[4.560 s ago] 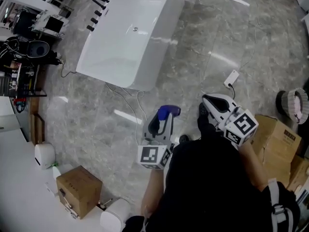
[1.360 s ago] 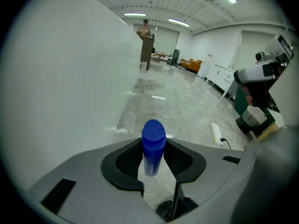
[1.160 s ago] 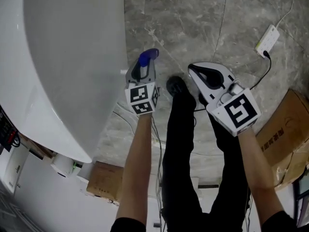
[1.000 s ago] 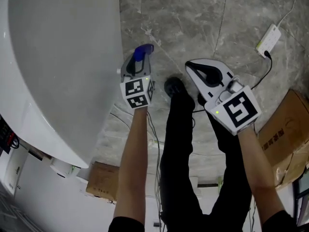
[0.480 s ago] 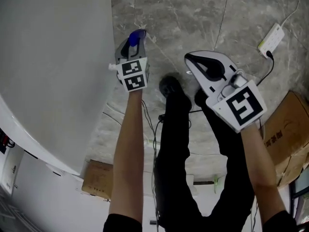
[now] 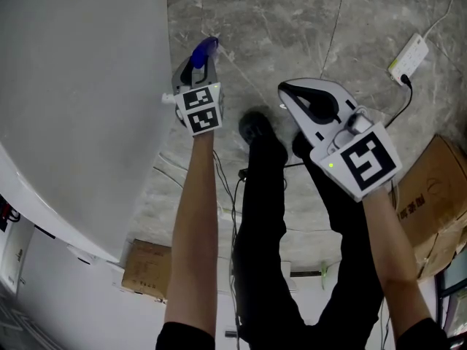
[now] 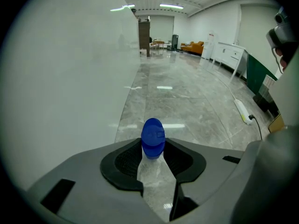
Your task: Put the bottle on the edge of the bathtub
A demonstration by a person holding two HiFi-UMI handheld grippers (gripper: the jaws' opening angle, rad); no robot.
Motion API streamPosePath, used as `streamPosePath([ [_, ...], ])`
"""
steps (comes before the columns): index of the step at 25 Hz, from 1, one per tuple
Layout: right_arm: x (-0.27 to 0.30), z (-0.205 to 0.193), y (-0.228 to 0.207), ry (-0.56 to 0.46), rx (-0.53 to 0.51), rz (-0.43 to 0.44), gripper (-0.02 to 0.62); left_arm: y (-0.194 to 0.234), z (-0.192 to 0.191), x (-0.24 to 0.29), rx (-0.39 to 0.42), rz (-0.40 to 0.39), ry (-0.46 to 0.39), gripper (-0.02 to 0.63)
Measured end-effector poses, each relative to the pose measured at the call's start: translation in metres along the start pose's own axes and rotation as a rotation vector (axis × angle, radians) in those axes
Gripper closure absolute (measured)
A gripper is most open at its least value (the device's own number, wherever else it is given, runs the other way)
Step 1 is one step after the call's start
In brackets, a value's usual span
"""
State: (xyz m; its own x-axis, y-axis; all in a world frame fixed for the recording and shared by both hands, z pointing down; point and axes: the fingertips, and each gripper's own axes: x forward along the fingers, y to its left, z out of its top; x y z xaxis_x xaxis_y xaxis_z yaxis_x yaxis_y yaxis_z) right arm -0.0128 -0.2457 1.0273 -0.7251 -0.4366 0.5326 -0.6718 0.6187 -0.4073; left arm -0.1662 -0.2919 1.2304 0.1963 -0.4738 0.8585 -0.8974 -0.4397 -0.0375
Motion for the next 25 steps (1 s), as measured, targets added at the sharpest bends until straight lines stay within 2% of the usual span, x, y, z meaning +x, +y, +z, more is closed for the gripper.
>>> streamPosePath([
  [16,-0.007,0.027,0.010,-0.008,0.000,-0.006,0.583,0.000,0.009,-0.019,0.063,-0.025,0.016,0.426],
  [20,-0.023,0.044,0.017,-0.002,-0.008,-0.008,0.583,-0.001,0.022,-0.043,0.065,-0.029,0.014,0.425],
  [25,-0.054,0.082,0.036,0.001,-0.024,-0.015,0.583,-0.007,0.051,-0.099,0.058,-0.040,-0.015,0.426],
])
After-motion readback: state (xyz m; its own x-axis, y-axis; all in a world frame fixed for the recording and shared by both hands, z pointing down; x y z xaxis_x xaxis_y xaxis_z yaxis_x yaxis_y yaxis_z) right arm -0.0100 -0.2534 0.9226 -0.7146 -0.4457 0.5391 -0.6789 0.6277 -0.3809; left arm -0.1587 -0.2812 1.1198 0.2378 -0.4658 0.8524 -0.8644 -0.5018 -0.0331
